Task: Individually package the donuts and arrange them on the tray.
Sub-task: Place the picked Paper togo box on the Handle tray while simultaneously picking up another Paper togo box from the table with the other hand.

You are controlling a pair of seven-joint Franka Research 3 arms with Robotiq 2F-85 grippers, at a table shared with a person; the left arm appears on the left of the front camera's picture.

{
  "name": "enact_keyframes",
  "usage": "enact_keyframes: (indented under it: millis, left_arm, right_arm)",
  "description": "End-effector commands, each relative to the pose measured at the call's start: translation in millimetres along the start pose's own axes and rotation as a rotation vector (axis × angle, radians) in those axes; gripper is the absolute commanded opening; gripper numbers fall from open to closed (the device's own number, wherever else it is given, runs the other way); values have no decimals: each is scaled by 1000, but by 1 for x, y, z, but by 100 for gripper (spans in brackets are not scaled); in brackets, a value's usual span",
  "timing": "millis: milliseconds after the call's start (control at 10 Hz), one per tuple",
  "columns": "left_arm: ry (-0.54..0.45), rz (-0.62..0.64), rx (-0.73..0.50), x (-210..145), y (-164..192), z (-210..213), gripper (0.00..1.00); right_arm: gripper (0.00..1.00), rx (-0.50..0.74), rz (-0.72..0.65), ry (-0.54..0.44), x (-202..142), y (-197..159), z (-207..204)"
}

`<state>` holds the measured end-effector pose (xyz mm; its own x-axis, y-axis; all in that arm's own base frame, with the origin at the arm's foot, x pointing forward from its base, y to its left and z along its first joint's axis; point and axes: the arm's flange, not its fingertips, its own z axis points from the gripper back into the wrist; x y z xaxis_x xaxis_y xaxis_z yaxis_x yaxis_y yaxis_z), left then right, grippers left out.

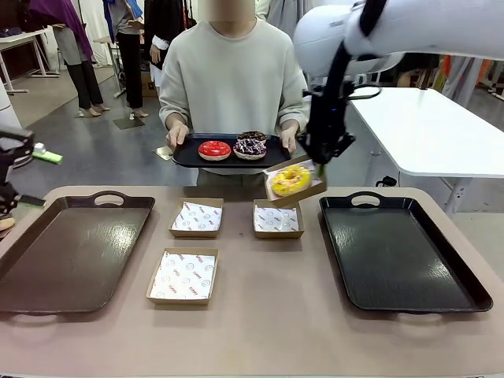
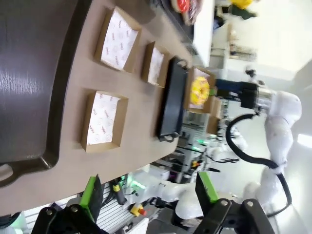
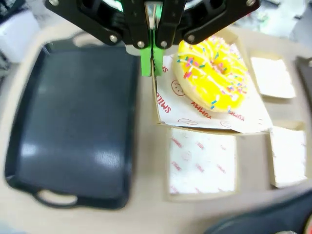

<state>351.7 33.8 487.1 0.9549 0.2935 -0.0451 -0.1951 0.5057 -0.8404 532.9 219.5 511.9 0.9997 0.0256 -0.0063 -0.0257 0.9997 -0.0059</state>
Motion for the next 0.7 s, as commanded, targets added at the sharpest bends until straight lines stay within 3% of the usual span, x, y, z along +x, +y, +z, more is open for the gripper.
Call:
enact_keyframes:
  millis: [0,300,600]
  left_arm:
    - [54,-6,176,-4,-41,-12,100]
    - [86,-39,446,-19,-87,-59,100]
    - [58,-77,664,-29,-100,-118,100]
  right_arm:
    - [1,43,-70,-40,-38,-51,-2]
    - [1,66,-197,-5,-66,-101,-15]
    - [1,60,-206,15,-77,-129,-46]
